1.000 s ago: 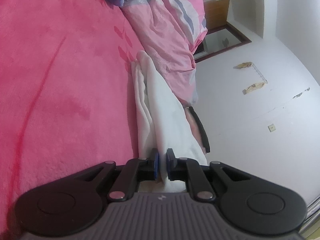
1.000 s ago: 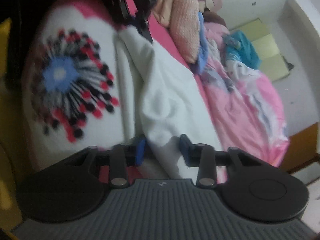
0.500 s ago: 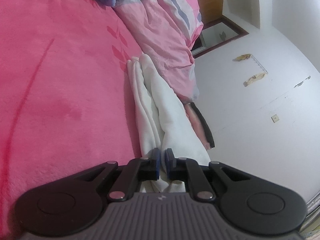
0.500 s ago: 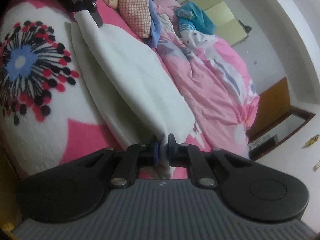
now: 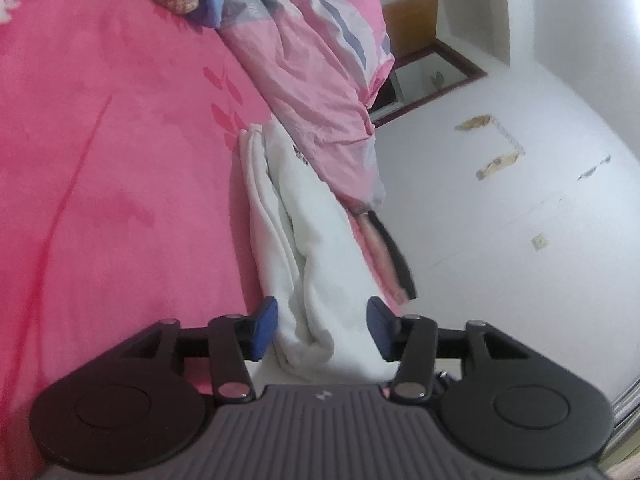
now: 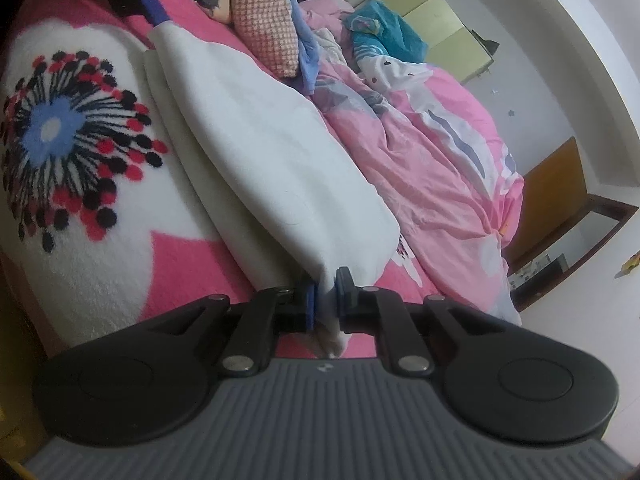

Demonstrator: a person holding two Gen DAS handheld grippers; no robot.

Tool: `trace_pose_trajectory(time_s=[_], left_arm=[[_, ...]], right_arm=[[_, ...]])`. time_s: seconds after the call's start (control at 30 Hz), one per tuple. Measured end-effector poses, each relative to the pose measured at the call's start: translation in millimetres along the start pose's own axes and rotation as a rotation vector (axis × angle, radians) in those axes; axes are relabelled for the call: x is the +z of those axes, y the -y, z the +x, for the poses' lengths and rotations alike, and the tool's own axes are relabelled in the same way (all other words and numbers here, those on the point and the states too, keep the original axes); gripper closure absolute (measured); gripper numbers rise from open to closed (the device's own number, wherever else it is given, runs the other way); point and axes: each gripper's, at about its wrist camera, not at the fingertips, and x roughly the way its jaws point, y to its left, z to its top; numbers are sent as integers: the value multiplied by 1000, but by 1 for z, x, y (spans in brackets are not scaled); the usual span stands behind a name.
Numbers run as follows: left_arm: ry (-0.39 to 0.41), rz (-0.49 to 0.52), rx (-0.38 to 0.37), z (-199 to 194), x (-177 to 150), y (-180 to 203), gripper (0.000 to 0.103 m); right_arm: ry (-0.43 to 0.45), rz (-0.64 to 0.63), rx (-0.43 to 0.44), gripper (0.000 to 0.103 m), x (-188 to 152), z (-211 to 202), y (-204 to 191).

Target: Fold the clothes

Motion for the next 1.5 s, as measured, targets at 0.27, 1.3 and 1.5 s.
trace_pose_trajectory(time_s=[0.27,1.3,1.5], left_arm=[[3,108,83,2,-20,26,47],[5,37,131,0,-24,18,78],[117,158,194,-26,-21,45,61]], right_arm=[[0,42,4,95,-2,0,0],[-77,345,161,94,-26,-30,43],[-40,758,270,92,-44,-31,103]])
